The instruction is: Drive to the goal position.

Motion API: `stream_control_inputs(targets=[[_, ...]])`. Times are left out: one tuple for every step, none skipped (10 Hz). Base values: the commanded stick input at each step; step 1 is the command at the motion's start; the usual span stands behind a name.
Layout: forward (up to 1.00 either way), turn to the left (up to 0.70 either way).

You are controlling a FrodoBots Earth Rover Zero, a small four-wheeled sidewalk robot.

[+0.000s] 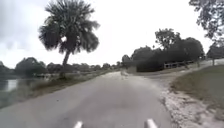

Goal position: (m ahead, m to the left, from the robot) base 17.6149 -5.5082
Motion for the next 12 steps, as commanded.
stream_control_inputs(targets=[[0.85,0.3],[0.85,0.18],[0.85,0.08],[0.85,0.0],[0.85,0.0],[0.85,0.0],[0.85,0.0],[0.85,0.0],[0.85,0.0],[0.85,0.0],[0.85,0.0],[0.85,0.0]])
